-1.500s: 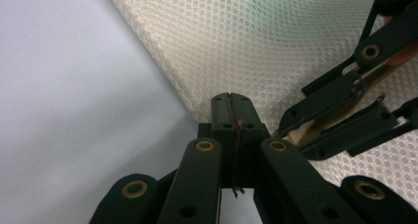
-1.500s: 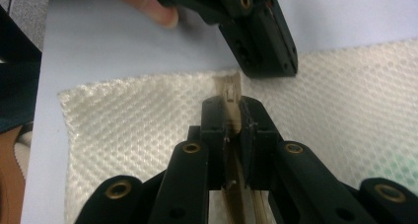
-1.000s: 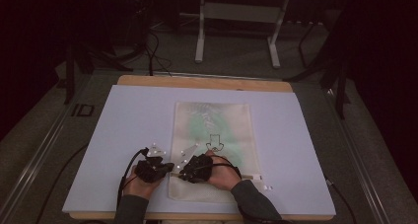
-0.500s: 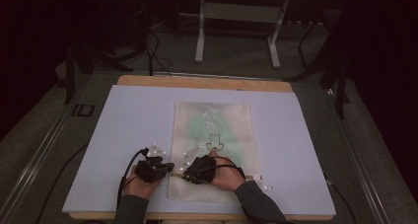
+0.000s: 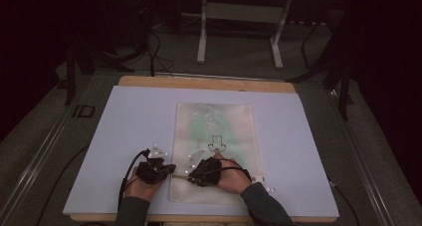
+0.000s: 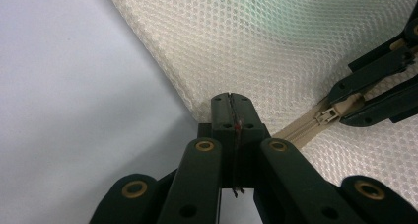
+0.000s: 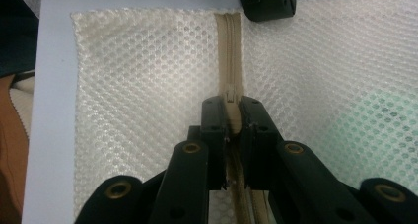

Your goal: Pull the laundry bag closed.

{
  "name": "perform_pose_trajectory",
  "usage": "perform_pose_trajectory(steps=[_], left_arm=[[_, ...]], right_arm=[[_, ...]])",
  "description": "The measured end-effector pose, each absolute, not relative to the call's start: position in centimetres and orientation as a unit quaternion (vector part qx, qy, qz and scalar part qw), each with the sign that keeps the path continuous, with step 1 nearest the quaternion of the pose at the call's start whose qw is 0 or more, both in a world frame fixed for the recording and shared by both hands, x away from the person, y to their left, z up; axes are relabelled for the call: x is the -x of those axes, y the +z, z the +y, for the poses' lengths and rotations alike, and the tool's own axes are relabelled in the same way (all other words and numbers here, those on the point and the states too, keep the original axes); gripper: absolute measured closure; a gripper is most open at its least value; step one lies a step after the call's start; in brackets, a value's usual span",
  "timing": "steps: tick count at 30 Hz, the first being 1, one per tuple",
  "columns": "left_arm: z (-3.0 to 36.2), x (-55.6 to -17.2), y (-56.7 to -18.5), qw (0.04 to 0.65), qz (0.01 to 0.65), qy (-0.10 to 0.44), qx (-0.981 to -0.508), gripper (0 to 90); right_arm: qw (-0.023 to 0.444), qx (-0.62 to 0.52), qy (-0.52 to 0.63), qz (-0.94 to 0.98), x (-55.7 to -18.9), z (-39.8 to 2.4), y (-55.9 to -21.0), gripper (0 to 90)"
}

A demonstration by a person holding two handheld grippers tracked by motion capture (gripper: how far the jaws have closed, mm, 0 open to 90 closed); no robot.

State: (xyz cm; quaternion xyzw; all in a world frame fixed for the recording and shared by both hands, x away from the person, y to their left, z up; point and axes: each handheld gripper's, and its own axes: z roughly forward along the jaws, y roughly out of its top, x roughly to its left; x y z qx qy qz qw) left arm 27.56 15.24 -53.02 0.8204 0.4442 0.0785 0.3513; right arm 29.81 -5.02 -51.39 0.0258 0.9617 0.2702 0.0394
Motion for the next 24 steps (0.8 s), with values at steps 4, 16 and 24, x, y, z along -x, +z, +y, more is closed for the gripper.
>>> perform_pose_trajectory(steps=[4,16,24], left_arm=[[15.2,-27.6,-53.0,0.350,0.443,0.079,-0.822,89.8],[15.2,-27.6,-53.0,0.351,0.444,0.078,-0.821,89.8],[15.3,-27.6,-53.0,0.351,0.444,0.078,-0.821,89.8]], right_arm=[[0.041,-0.027,0.267,0.962,-29.7,-5.2,-51.3,82.5],[0.045,-0.025,0.264,0.963,-29.5,-5.7,-51.3,82.5],[0.048,-0.023,0.261,0.964,-29.4,-6.2,-51.2,82.5]])
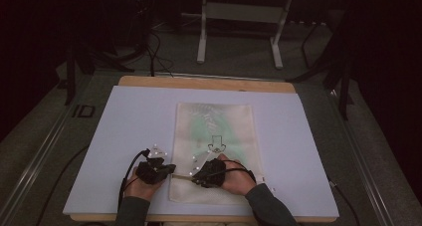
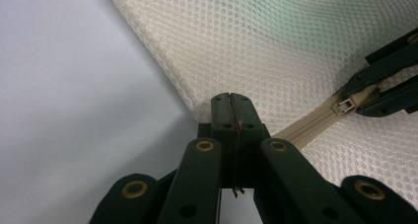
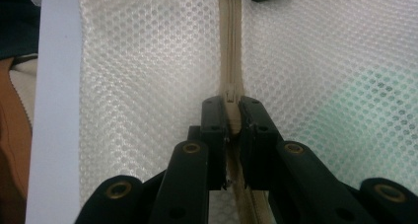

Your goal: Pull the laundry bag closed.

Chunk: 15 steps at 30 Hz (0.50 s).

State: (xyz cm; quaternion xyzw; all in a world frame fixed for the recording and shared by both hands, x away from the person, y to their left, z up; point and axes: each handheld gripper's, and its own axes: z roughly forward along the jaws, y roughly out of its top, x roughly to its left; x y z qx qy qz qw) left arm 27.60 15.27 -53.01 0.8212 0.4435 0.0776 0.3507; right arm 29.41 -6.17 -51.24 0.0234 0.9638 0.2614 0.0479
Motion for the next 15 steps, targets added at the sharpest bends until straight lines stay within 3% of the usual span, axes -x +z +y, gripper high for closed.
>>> perform_pose_trajectory(steps=[15], left_arm=[[15.24,-27.57,-53.00,0.350,0.444,0.078,-0.821,89.8]], right_arm=[[0.048,-0.023,0.259,0.964,-29.35,-6.95,-51.12,82.4]])
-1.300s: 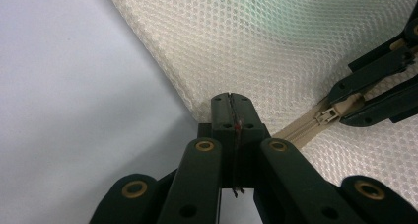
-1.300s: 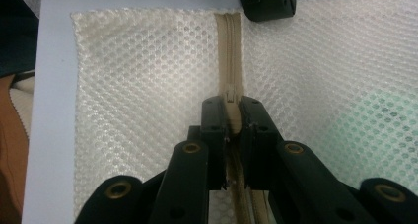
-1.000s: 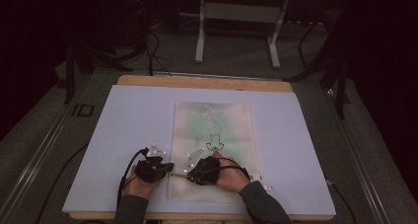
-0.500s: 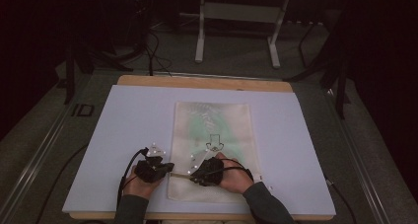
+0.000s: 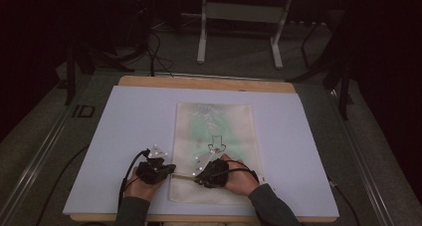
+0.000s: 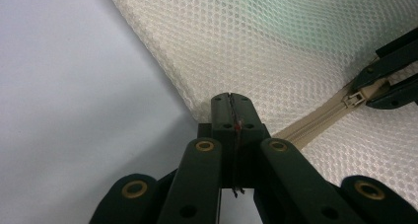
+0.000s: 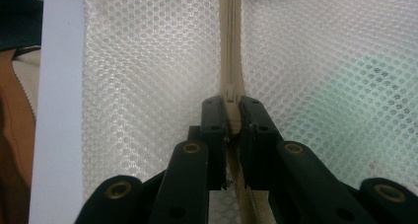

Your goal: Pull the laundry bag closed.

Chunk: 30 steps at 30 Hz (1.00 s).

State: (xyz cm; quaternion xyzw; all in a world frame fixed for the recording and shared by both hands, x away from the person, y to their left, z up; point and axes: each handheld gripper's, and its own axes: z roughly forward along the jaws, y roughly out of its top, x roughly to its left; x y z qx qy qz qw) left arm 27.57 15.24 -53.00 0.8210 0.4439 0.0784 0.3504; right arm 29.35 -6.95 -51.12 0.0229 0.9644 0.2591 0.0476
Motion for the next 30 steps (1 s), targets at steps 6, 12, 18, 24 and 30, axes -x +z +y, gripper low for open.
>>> perform_pose_trajectory(steps=[6,12,18,24,30], left_arm=[[15.2,-27.6,-53.0,0.350,0.443,0.079,-0.822,89.7],[15.2,-27.6,-53.0,0.350,0.444,0.078,-0.821,89.8],[15.2,-27.6,-53.0,0.351,0.445,0.078,-0.820,89.8],[15.2,-27.6,-53.0,0.351,0.445,0.078,-0.820,89.8],[15.2,-27.6,-53.0,0.350,0.444,0.078,-0.821,89.8]], right_arm=[[0.050,-0.020,0.255,0.965,-29.3,-7.3,-51.0,82.5],[0.050,-0.020,0.254,0.966,-29.3,-7.2,-50.9,82.5],[0.051,-0.018,0.251,0.967,-29.3,-7.5,-50.8,82.5],[0.051,-0.019,0.249,0.967,-29.2,-7.9,-50.7,82.5],[0.051,-0.019,0.248,0.967,-29.2,-8.0,-50.7,82.5]])
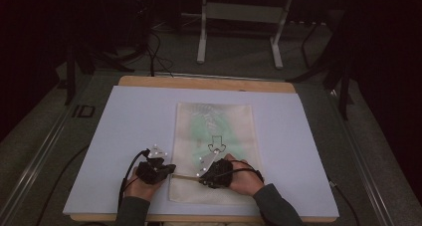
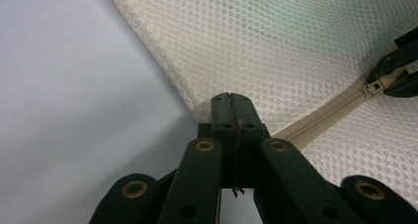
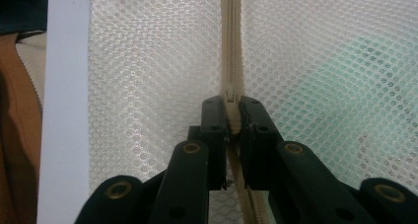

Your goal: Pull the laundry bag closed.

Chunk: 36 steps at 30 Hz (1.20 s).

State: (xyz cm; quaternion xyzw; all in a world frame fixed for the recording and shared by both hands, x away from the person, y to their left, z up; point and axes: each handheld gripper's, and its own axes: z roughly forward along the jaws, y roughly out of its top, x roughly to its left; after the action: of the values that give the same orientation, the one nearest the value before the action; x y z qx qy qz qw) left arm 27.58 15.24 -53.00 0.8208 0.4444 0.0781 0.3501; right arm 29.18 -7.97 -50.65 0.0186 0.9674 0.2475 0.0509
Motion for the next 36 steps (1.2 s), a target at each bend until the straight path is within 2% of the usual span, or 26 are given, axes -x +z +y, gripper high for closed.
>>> perform_pose_trajectory(steps=[36], left_arm=[[15.3,-27.6,-53.0,0.351,0.445,0.077,-0.820,89.7]], right_arm=[[0.048,-0.035,0.248,0.967,-28.9,-10.6,-50.2,82.4]])
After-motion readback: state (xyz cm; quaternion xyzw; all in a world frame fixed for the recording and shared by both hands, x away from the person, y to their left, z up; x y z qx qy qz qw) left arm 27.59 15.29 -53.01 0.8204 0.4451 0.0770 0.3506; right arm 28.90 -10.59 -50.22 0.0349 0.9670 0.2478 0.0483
